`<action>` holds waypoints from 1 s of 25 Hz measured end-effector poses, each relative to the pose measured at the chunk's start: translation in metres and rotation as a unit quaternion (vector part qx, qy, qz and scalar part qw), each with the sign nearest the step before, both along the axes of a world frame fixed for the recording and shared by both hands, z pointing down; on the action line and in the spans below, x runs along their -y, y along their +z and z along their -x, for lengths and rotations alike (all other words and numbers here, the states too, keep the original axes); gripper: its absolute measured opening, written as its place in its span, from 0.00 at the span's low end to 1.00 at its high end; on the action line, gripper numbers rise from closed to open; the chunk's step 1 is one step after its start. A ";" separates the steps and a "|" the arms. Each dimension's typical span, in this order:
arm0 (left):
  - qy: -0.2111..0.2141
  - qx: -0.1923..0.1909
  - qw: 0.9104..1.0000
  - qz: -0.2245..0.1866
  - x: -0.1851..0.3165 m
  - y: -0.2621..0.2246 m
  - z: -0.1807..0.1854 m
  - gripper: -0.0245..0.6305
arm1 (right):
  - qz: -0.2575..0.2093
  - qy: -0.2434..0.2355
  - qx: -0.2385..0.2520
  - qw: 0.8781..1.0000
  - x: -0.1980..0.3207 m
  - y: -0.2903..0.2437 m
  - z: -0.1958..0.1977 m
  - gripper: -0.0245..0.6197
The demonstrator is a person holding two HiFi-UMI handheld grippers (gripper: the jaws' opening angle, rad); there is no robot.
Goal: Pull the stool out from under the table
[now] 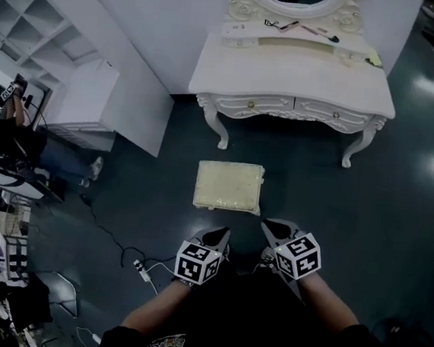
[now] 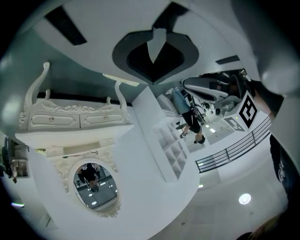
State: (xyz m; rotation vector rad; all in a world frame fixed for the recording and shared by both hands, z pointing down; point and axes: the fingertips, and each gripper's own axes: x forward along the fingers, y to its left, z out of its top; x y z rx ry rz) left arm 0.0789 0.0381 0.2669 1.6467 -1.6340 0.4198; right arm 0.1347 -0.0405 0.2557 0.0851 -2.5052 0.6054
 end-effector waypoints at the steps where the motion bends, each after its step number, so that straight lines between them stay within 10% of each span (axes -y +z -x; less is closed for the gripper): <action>1: 0.006 -0.001 1.000 0.000 0.004 0.000 0.000 0.05 | -0.001 0.001 -0.001 1.000 0.001 -0.001 0.000 0.08; 25: 0.071 -0.068 0.994 -0.057 -0.140 -0.002 0.142 0.05 | -0.016 0.051 -0.020 0.998 -0.177 -0.012 0.138 0.08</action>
